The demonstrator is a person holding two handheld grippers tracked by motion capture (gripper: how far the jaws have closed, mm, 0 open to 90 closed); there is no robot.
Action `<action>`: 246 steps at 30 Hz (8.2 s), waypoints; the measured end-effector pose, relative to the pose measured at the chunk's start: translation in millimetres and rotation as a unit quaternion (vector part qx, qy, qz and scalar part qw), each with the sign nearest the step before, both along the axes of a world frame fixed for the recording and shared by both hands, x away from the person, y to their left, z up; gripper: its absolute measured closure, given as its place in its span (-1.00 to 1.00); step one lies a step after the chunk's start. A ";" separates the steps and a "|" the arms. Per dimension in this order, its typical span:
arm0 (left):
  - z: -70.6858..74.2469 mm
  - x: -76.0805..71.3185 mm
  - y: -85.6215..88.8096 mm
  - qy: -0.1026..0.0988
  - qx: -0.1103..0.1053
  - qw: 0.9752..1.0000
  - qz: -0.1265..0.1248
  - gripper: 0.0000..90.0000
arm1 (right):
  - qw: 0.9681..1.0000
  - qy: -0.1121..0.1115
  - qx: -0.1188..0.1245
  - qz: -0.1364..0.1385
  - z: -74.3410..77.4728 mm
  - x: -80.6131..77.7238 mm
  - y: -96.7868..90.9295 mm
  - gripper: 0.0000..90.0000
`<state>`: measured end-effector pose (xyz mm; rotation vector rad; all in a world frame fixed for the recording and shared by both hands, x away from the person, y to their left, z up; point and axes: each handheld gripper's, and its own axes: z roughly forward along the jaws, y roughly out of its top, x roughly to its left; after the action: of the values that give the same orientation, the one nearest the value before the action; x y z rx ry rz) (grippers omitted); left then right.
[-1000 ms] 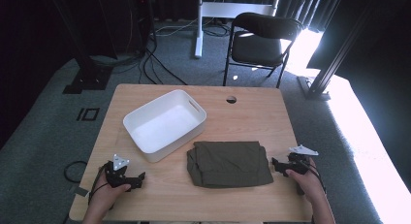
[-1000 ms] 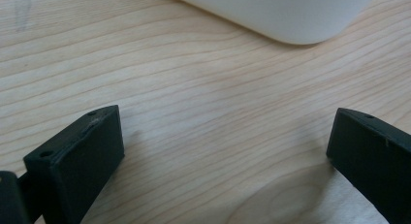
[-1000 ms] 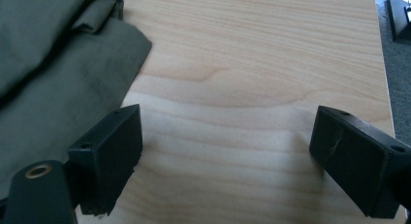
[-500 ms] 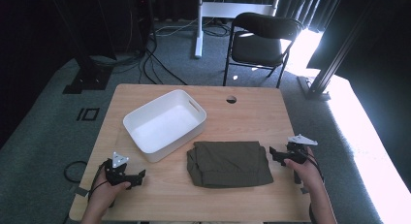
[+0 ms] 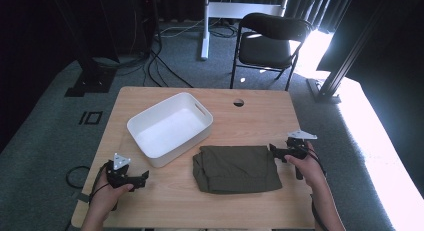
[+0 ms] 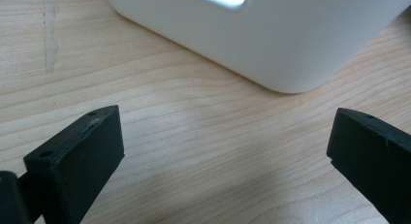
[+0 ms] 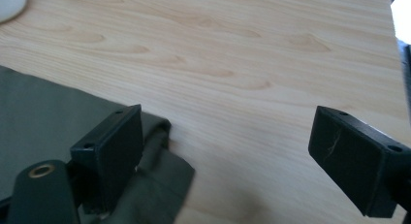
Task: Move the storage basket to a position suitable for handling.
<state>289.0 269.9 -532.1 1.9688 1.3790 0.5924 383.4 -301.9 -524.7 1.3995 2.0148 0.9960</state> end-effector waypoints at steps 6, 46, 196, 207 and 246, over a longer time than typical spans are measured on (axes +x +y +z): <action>4.1 1.9 -1.5 -0.006 0.001 1.000 -0.001 -0.98 | 1.000 -0.006 0.001 0.018 3.9 8.3 15.1 -0.72; 42.3 12.8 -4.9 -0.044 -0.022 0.999 -0.002 -0.98 | 0.992 -0.039 0.049 0.112 45.9 66.5 129.2 -0.72; 32.2 158.7 -149.0 -0.075 -0.056 0.995 0.018 0.55 | 0.999 -0.025 0.014 -0.035 40.0 76.3 87.0 0.85; 31.7 171.6 -176.4 -0.073 -0.060 0.996 -0.002 0.57 | 0.997 -0.024 0.021 -0.063 39.6 70.7 58.7 0.85; 39.5 186.8 -199.8 -0.060 -0.078 0.994 -0.041 0.06 | 0.997 -0.048 0.047 -0.038 47.3 65.7 32.8 0.00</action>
<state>475.7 70.1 -492.5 1.8260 1.2279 0.5387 449.1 -269.1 -477.5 1.4358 1.8537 1.1157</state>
